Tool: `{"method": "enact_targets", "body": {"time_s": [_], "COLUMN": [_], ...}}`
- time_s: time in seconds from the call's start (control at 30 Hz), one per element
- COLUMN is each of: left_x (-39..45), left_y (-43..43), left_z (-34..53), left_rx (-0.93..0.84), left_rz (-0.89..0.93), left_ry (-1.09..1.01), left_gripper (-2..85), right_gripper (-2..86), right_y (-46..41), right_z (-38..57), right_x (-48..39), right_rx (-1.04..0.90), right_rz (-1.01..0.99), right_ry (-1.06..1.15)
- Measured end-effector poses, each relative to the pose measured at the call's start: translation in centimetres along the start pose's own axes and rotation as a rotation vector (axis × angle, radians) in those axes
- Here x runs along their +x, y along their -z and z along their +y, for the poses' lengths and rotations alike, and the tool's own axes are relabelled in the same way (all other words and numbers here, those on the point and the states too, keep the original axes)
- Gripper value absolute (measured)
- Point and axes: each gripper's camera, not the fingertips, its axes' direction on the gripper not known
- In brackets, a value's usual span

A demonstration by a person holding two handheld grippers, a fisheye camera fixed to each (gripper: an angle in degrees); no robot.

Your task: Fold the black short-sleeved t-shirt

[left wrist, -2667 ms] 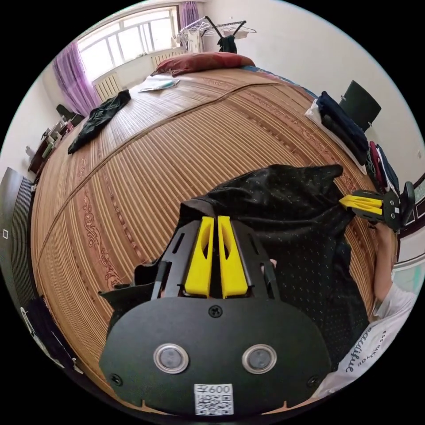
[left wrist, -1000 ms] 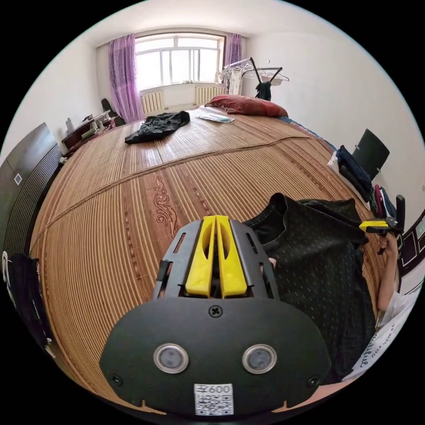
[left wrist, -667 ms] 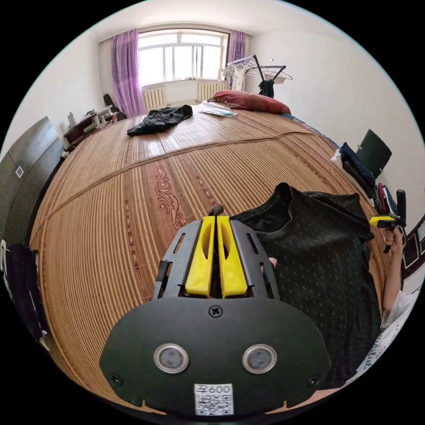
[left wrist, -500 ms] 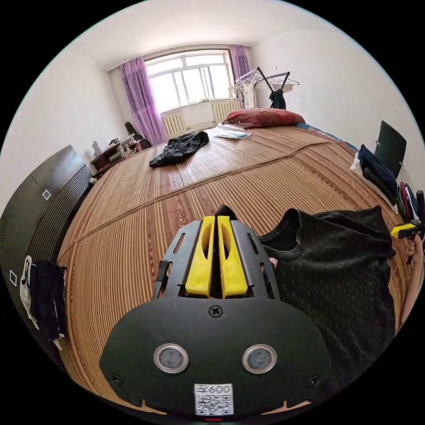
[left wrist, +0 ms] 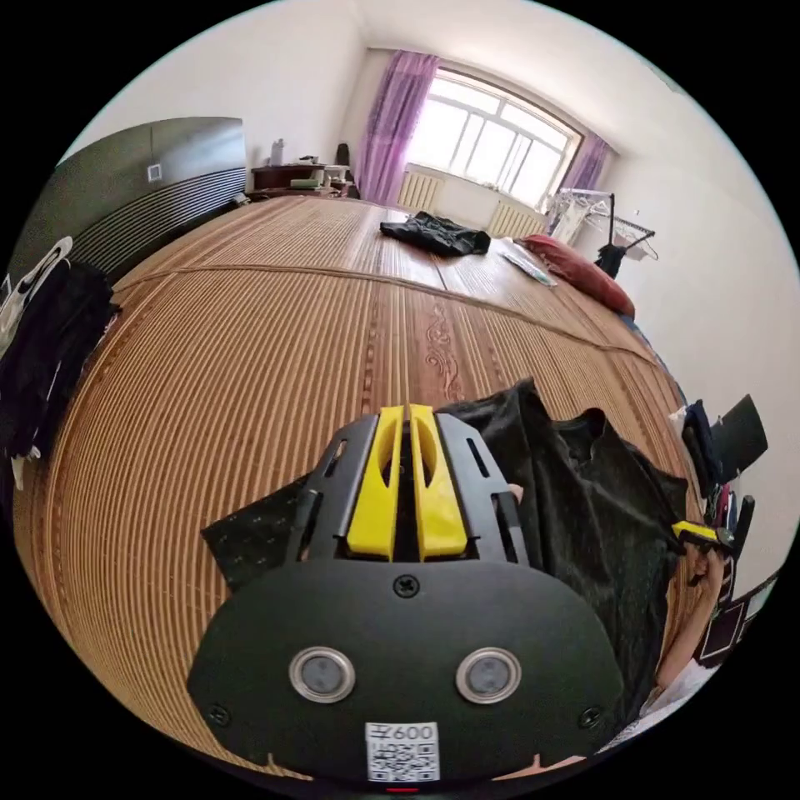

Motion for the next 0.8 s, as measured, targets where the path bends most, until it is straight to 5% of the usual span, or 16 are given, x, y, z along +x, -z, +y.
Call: {"method": "enact_targets", "body": {"time_s": [0.1, 0.27, 0.47, 0.57, 0.6, 0.7, 0.8], "left_x": [-4.6, -9.3, -5.6, -2.7, -2.0, -3.5, -8.2], "left_y": [-2.0, 0.3, 0.4, 5.6, 7.9, 10.4, 12.6], "left_z": [4.1, 9.6, 11.1, 16.7, 21.4, 31.6, 33.2], "left_rx": [-0.160, 0.021, 0.061, 0.450, 0.699, 1.131, 1.011], "left_rz": [-0.066, -0.141, -0.235, -0.203, -0.206, -0.155, -0.077], "left_ry": [0.017, 0.349, 0.259, 0.146, 0.158, 0.350, 0.668], "left_gripper": [2.0, 0.9, 0.6, 0.5, 0.4, 0.3, 0.2], "right_gripper": [-0.9, -0.8, -0.9, -0.8, -0.8, -0.8, -0.8], "right_y": [-0.2, -0.1, -0.3, -0.5, -0.5, -0.8, -0.8], "right_z": [-0.3, -0.6, -1.3, -1.7, -1.8, -2.1, -2.2], "right_x": [0.7, 1.8, 0.4, -0.9, -1.2, -2.2, -2.4], "right_rx": [0.005, 0.021, 0.032, 0.027, 0.026, 0.042, 0.040], "right_rz": [-0.041, -0.125, -0.100, -0.048, -0.036, 0.001, -0.039], "right_ry": [-0.034, -0.087, -0.086, -0.065, -0.060, -0.065, -0.086]}}
